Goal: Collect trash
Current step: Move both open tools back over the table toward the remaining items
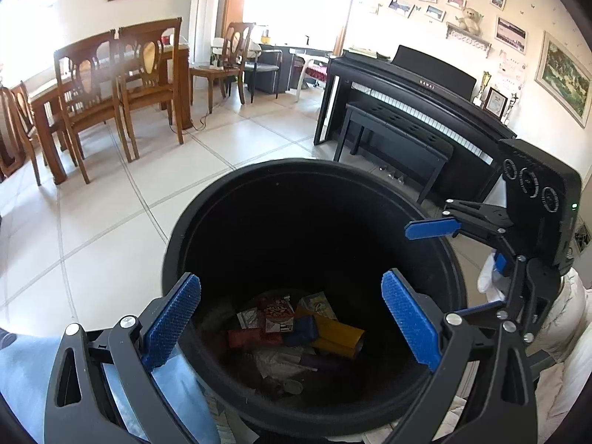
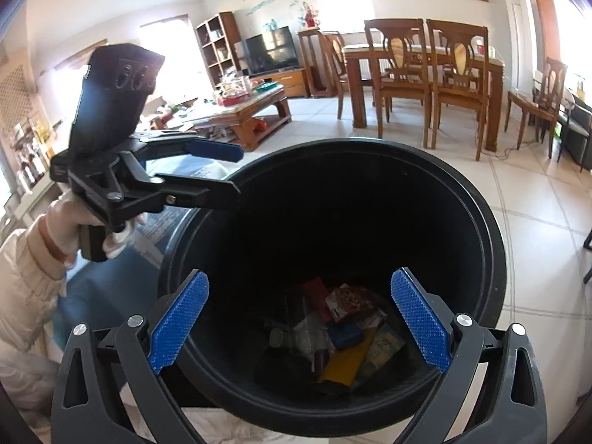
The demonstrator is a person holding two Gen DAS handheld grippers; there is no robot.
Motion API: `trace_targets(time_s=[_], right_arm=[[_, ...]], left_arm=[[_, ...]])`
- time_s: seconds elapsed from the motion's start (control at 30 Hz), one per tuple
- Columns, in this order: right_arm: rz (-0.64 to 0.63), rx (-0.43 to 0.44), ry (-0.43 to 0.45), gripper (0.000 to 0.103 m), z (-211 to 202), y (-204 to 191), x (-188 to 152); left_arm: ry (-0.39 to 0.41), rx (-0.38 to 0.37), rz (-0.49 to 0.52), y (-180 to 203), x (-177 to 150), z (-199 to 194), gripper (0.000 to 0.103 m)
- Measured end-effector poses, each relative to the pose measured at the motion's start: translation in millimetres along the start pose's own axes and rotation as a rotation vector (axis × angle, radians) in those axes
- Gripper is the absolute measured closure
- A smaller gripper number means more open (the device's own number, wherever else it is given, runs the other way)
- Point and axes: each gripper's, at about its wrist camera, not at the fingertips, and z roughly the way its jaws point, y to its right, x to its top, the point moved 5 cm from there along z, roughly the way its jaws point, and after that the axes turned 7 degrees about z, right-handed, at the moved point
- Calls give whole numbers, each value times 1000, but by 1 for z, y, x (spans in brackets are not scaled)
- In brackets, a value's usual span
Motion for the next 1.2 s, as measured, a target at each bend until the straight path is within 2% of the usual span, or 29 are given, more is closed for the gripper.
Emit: trace_targets(time_s=[0.17,0.37,0.8,1.07,1.2], right_arm=[[-19,9,5,6,2,-17,6],[-69,49,8,6,6,-55,17],[-222,193,-19,6,47,-185,38],[-291,268,-58,6,80,-257,42],[-319,301,-78,6,98,-292,43]], left_arm=[[33,37,11,1,-8,-33,5],[36,119,-35,-13,-32,-77,5],[106,268,-232,-69,-114,-190,5],[131,365,-301,-92,-154,-239,5],[118,430,-300,-106,-172,-259,5]])
